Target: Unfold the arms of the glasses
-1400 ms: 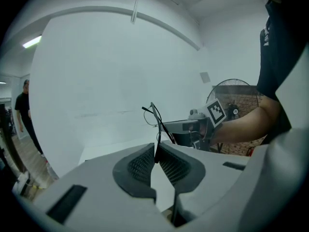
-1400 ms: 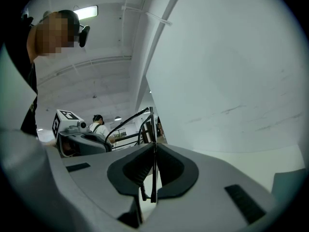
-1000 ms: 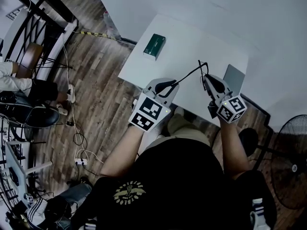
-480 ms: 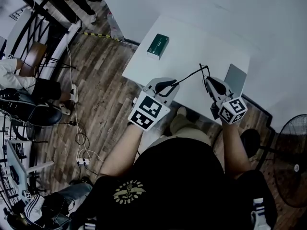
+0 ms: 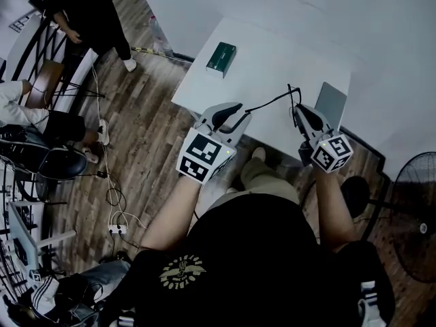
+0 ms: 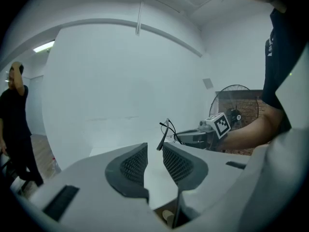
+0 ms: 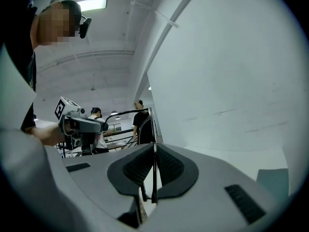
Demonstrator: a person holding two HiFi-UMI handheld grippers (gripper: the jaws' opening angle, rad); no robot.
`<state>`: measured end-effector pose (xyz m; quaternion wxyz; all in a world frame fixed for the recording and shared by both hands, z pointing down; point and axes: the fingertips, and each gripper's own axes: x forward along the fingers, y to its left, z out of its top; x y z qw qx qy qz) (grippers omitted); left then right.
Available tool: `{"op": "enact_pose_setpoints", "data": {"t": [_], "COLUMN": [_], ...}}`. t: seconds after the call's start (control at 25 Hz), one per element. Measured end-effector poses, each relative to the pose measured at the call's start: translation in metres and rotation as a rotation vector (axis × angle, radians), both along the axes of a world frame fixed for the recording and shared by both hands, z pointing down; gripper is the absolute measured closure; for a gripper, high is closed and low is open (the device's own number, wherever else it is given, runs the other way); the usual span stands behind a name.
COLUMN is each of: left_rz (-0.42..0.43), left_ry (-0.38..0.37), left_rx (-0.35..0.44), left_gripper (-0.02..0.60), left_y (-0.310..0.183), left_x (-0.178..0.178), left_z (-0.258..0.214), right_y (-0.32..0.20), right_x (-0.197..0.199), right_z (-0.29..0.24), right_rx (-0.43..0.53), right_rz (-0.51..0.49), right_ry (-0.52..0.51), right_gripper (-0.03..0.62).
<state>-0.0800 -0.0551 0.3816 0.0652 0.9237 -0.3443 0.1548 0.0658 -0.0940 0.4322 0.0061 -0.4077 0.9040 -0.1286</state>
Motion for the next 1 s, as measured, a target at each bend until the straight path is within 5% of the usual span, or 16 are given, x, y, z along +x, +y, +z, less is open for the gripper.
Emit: {"op": "enact_pose_setpoints", "data": {"t": [0.36,1.0], "left_rz": [-0.013,0.077], "left_ry": [0.005,0.044], "left_rx": [-0.056,-0.133], "left_gripper": [0.489,0.489], "left_y": [-0.009,-0.072], "left_x": [0.012,0.145], "left_z": [0.017,0.019], "right_y": [-0.024,-0.082], "right_x": [0.026,0.038], "right_z": [-0.016,-0.060], "right_rx": [0.003,0.019], "right_rz": [0.070,-0.046], "right_ry": [-0.089,-0.145], "right_gripper": [0.579,0.577]}}
